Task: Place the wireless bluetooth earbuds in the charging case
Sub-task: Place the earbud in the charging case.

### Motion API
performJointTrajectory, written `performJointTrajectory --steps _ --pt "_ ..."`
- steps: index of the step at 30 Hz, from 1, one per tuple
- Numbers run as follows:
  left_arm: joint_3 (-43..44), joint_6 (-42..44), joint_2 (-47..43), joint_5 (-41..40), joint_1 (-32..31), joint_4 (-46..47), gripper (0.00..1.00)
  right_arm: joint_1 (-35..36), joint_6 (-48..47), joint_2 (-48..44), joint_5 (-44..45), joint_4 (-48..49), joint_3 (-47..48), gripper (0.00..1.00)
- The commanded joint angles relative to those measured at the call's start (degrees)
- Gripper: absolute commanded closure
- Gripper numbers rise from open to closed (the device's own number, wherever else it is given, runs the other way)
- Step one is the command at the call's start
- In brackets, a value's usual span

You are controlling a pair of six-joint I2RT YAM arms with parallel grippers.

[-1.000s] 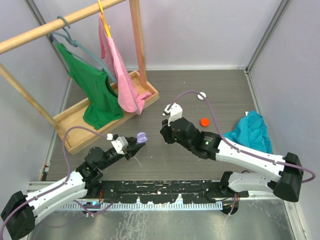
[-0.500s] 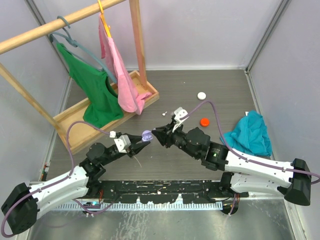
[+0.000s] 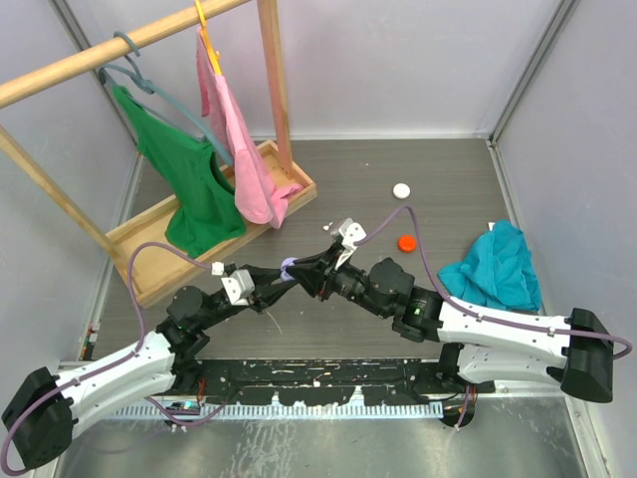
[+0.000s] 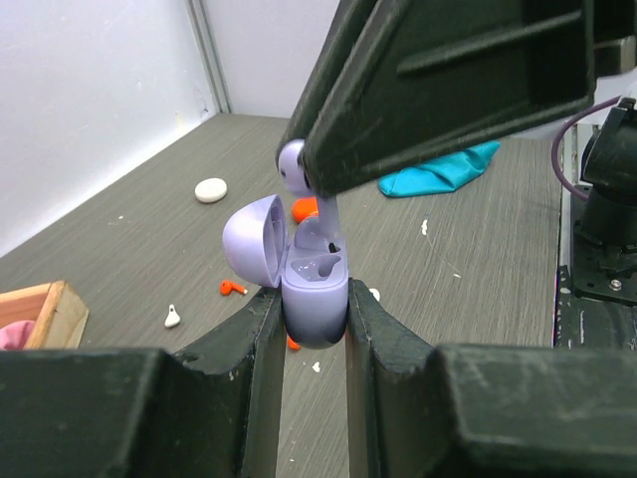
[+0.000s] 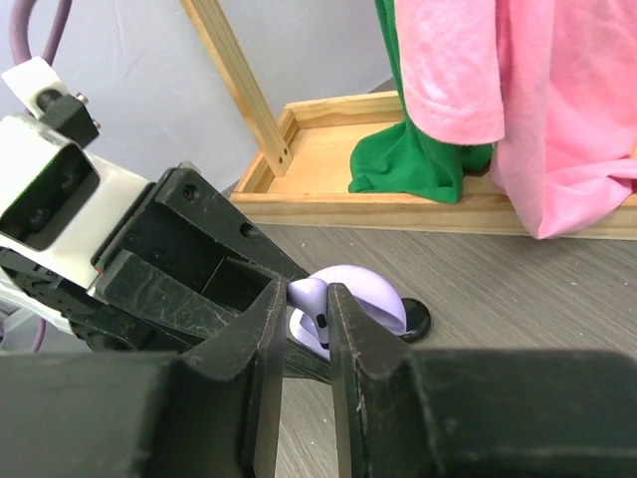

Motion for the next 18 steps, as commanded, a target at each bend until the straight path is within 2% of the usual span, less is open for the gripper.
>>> performJointTrajectory --steps 1,14,18 --pt "2.3 -0.5 -1.5 0.3 0.0 4.8 1.00 0.5 0.6 0.7 -1.1 4.5 1.0 0.76" --pt "2.1 -1.2 -2.0 -0.5 0.0 5.4 1.00 0.5 1.2 2.4 -1.6 4.1 1.1 0.75" --pt "2.1 -1.4 -1.8 -1.0 0.0 5.2 1.00 0.5 1.1 2.4 -1.7 3.8 1.1 0.70"
